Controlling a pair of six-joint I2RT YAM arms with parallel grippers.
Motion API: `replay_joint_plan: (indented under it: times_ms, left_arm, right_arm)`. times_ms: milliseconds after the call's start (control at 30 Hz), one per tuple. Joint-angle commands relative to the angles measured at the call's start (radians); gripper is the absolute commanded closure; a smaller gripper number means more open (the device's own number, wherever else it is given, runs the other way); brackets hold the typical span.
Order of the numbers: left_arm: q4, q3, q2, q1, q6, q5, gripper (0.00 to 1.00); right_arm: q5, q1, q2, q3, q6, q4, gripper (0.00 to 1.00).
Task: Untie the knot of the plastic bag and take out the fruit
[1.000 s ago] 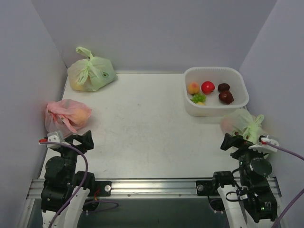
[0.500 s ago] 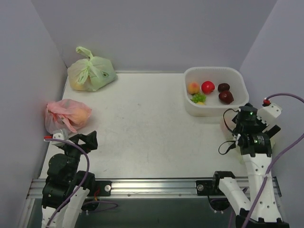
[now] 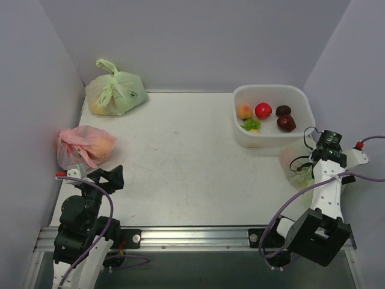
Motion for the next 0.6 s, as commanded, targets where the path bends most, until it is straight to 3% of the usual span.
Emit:
replay_joint_plan:
  times_ms: [0, 67, 133, 167, 233, 267, 333, 367, 400, 567]
  left_arm:
    - [0.058, -0.003, -0.062, -0.003, 0.008, 0.013, 0.06]
    - [0.06, -0.003, -0.063, -0.002, 0.008, 0.015, 0.06]
    - [0.06, -0.003, -0.063, -0.003, 0.008, 0.016, 0.06]
    - [0.06, -0.003, -0.063, -0.002, 0.008, 0.016, 0.06]
    - [0.06, -0.003, -0.063, -0.002, 0.008, 0.019, 0.06]
    - [0.061, -0.003, -0.063, 0.0, 0.008, 0.022, 0.06]
    - [0.061, -0.003, -0.063, 0.0, 0.008, 0.024, 0.06]
    - [0.063, -0.003, -0.062, 0.0, 0.008, 0.024, 0.06]
    - [0.063, -0.002, -0.062, 0.0, 0.008, 0.024, 0.06]
    - [0.061, -0.002, -0.048, -0.002, 0.011, 0.029, 0.06]
  right_arm:
    - [-0.027, -0.056, 0.052, -0.083, 0.119, 0.068, 0.0]
    - [-0.045, -0.072, 0.063, -0.114, 0.13, 0.107, 0.01]
    - [-0.07, -0.077, 0.057, -0.146, 0.128, 0.122, 0.07]
    - [-0.082, -0.075, 0.043, -0.154, 0.125, 0.13, 0.26]
    - [-0.113, -0.075, 0.029, -0.17, 0.118, 0.127, 0.5]
    - [-0.119, -0.075, 0.002, -0.177, 0.115, 0.119, 0.67]
    - [-0.125, -0.069, -0.037, -0.19, 0.113, 0.107, 0.8]
    - [-0.133, -0.067, -0.076, -0.204, 0.104, 0.102, 0.94]
    - [-0.142, -0.064, -0.095, -0.212, 0.099, 0.096, 1.0]
    - [-0.171, 0.064, -0.198, -0.209, 0.09, -0.006, 1.0]
